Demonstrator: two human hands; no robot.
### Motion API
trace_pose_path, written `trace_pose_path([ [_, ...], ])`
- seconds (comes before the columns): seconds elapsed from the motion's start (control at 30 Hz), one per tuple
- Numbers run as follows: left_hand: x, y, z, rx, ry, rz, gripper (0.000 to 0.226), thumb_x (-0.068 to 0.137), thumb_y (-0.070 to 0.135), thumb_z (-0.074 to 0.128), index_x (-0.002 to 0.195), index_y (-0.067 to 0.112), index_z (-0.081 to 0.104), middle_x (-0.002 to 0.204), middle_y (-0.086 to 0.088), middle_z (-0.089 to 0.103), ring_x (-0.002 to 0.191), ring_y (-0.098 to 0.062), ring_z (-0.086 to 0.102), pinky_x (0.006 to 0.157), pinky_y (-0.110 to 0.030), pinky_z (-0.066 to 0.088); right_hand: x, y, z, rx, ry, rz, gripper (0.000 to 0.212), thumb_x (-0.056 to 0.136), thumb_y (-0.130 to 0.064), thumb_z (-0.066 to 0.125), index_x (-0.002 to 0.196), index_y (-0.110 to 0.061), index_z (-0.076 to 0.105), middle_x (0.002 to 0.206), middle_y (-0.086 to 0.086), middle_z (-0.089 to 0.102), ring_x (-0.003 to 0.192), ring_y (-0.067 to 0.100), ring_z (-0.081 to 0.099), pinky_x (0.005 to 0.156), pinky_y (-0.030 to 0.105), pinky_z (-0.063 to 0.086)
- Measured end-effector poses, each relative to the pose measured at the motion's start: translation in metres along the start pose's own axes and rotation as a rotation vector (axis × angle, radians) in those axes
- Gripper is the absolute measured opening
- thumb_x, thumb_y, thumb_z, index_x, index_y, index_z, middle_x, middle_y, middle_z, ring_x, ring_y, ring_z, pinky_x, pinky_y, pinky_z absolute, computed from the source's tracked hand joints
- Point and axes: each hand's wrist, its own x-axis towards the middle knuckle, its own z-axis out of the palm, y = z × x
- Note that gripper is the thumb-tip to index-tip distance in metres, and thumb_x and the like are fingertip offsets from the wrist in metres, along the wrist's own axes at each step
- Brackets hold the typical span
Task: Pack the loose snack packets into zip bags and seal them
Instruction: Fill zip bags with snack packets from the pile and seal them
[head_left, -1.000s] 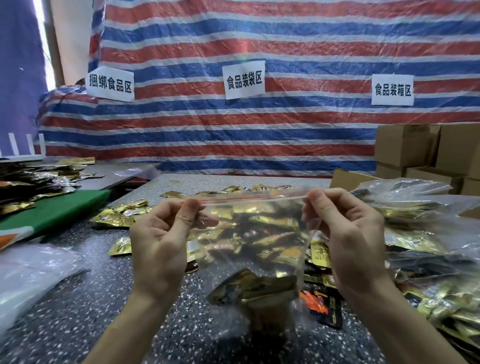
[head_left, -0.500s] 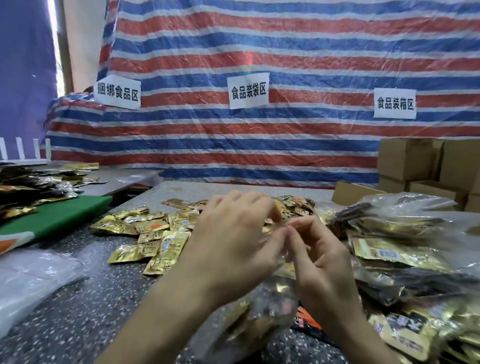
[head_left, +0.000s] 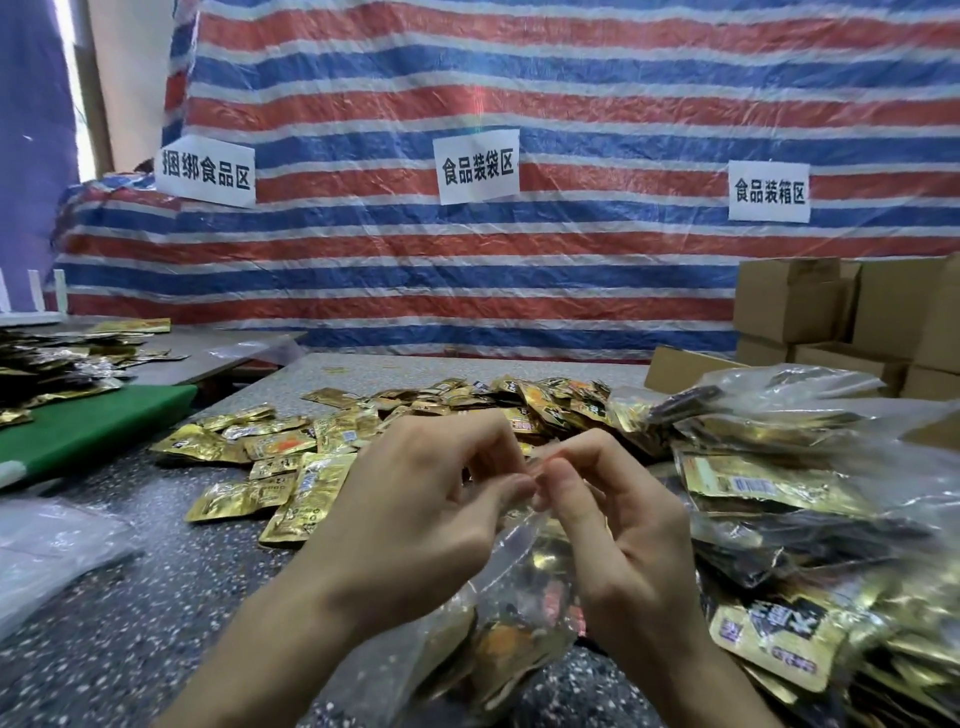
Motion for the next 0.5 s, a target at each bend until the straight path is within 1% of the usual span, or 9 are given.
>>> trace_pose_path([
  [0.07, -0.002, -0.001, 0.0, -0.02, -0.018, -0.012, 0.016, 0.083, 0.038, 0.065, 0.077, 0.024, 0.069, 0.068, 0.013, 0.068, 0.066, -0.009, 0.064, 0.057, -0.033, 0.05, 0.0, 0.0, 0.0, 0.005, 0.02, -0.007, 0.016, 0.095, -0.012, 0.055, 0.084, -0.017, 0.064, 0.078, -0.007, 0.066, 0.071, 0.006, 0.062, 0.064, 0.011, 0.045],
  [0.13, -0.004, -0.005, -0.001, -0.05, -0.056, -0.045, 0.019, 0.088, 0.043, 0.066, 0.081, 0.026, 0.069, 0.07, 0.012, 0.068, 0.068, -0.011, 0.065, 0.06, -0.038, 0.051, 0.0, 0.002, 0.001, 0.005, 0.063, -0.006, 0.017, 0.095, -0.012, 0.055, 0.082, -0.018, 0.064, 0.076, -0.009, 0.066, 0.07, 0.007, 0.063, 0.064, 0.013, 0.046],
  [0.2, -0.008, -0.008, -0.002, -0.041, -0.077, -0.074, 0.018, 0.09, 0.042, 0.066, 0.081, 0.027, 0.069, 0.071, 0.011, 0.067, 0.068, -0.012, 0.062, 0.062, -0.042, 0.051, -0.001, 0.006, 0.001, 0.013, 0.111, 0.028, 0.016, 0.095, -0.017, 0.055, 0.082, -0.021, 0.064, 0.076, -0.006, 0.066, 0.069, 0.013, 0.063, 0.063, 0.023, 0.05],
  [0.23, -0.009, -0.01, -0.002, -0.033, -0.081, -0.085, 0.015, 0.089, 0.038, 0.068, 0.08, 0.027, 0.069, 0.071, 0.011, 0.067, 0.068, -0.012, 0.062, 0.063, -0.044, 0.051, -0.002, 0.007, 0.001, 0.036, 0.123, 0.058, 0.016, 0.094, -0.02, 0.055, 0.081, -0.022, 0.064, 0.077, -0.002, 0.067, 0.069, 0.015, 0.064, 0.062, 0.028, 0.052],
  [0.27, -0.011, -0.011, -0.002, -0.033, -0.081, -0.091, 0.012, 0.09, 0.034, 0.069, 0.08, 0.026, 0.069, 0.071, 0.011, 0.067, 0.068, -0.012, 0.062, 0.063, -0.044, 0.051, -0.002, 0.007, 0.001, 0.084, 0.116, 0.087, 0.015, 0.094, -0.022, 0.056, 0.081, -0.021, 0.065, 0.078, 0.002, 0.067, 0.07, 0.017, 0.064, 0.062, 0.031, 0.053],
  [0.33, -0.012, -0.012, -0.002, -0.045, -0.067, -0.086, 0.011, 0.088, 0.03, 0.07, 0.078, 0.024, 0.07, 0.07, 0.013, 0.067, 0.069, -0.011, 0.062, 0.063, -0.038, 0.052, -0.002, 0.005, -0.002, 0.22, 0.049, 0.133, 0.016, 0.089, -0.027, 0.065, 0.079, -0.015, 0.067, 0.073, 0.005, 0.066, 0.067, 0.014, 0.063, 0.061, 0.025, 0.051],
  [0.4, -0.012, -0.012, -0.003, -0.055, -0.041, -0.064, 0.011, 0.084, 0.027, 0.07, 0.074, 0.022, 0.07, 0.067, 0.015, 0.065, 0.067, -0.01, 0.061, 0.058, -0.025, 0.047, -0.001, 0.006, -0.006, 0.302, -0.069, 0.178, 0.022, 0.082, -0.032, 0.069, 0.08, -0.011, 0.071, 0.075, 0.008, 0.068, 0.067, 0.017, 0.063, 0.062, 0.023, 0.051],
  [0.43, -0.011, -0.012, -0.003, -0.061, -0.036, -0.061, 0.012, 0.084, 0.025, 0.07, 0.073, 0.022, 0.071, 0.066, 0.015, 0.065, 0.067, -0.009, 0.06, 0.056, -0.021, 0.044, 0.0, 0.007, -0.007, 0.301, -0.116, 0.195, 0.023, 0.08, -0.034, 0.07, 0.081, -0.011, 0.073, 0.077, 0.01, 0.07, 0.068, 0.024, 0.064, 0.063, 0.026, 0.052],
  [0.5, -0.011, -0.012, -0.005, -0.061, -0.062, -0.08, 0.013, 0.087, 0.025, 0.071, 0.075, 0.023, 0.073, 0.068, 0.015, 0.067, 0.069, -0.01, 0.062, 0.057, -0.026, 0.046, 0.001, 0.01, -0.007, 0.249, -0.131, 0.183, 0.022, 0.079, -0.035, 0.071, 0.079, -0.013, 0.074, 0.08, 0.014, 0.07, 0.073, 0.036, 0.064, 0.066, 0.038, 0.052],
])
